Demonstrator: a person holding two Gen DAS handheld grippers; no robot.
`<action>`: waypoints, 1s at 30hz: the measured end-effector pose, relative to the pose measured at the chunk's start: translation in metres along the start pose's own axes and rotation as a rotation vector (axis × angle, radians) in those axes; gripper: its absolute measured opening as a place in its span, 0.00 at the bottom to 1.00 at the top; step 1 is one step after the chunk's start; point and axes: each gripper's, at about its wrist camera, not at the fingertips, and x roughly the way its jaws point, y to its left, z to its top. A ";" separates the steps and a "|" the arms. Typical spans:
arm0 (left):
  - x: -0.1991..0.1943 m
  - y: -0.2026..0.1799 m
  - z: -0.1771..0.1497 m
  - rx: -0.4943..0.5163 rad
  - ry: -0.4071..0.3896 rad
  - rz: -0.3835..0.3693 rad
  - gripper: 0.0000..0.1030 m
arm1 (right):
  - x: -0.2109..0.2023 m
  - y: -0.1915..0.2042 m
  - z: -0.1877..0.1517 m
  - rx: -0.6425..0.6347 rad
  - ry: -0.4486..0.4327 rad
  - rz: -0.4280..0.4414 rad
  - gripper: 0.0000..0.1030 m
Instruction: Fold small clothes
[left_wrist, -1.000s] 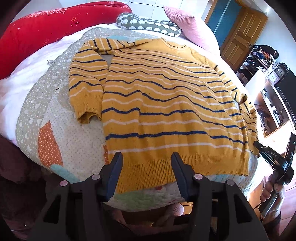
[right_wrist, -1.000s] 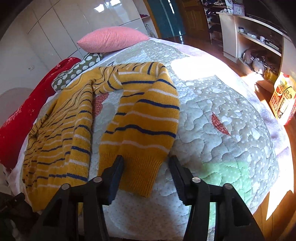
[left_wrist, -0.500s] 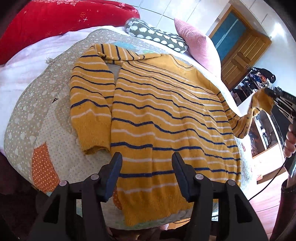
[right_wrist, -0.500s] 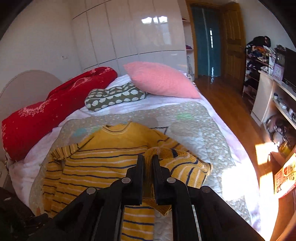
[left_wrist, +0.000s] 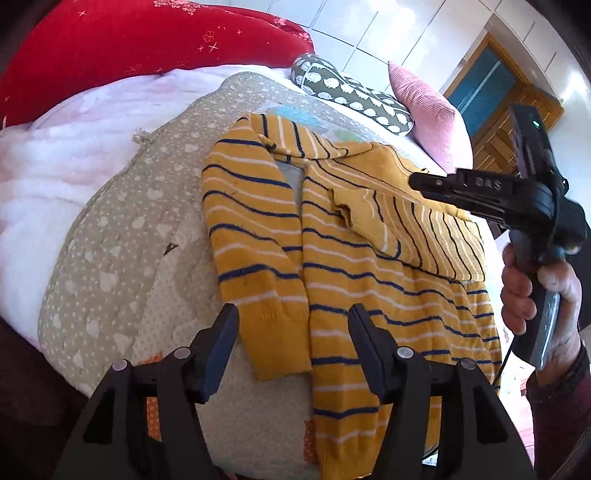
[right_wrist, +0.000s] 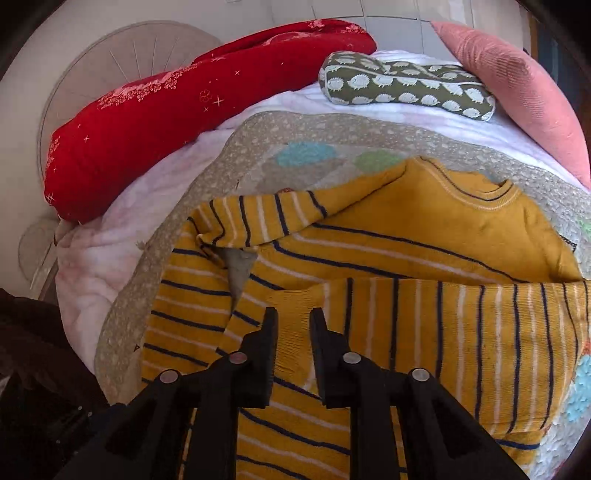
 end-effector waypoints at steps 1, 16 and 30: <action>0.006 -0.004 0.008 0.014 0.006 -0.013 0.59 | -0.013 -0.006 -0.004 -0.010 -0.035 -0.037 0.41; 0.149 -0.077 0.100 0.136 0.165 0.090 0.06 | -0.115 -0.208 -0.080 0.381 -0.157 -0.252 0.51; 0.165 -0.023 0.161 -0.024 0.111 0.238 0.04 | -0.070 -0.259 -0.065 0.528 -0.134 -0.210 0.51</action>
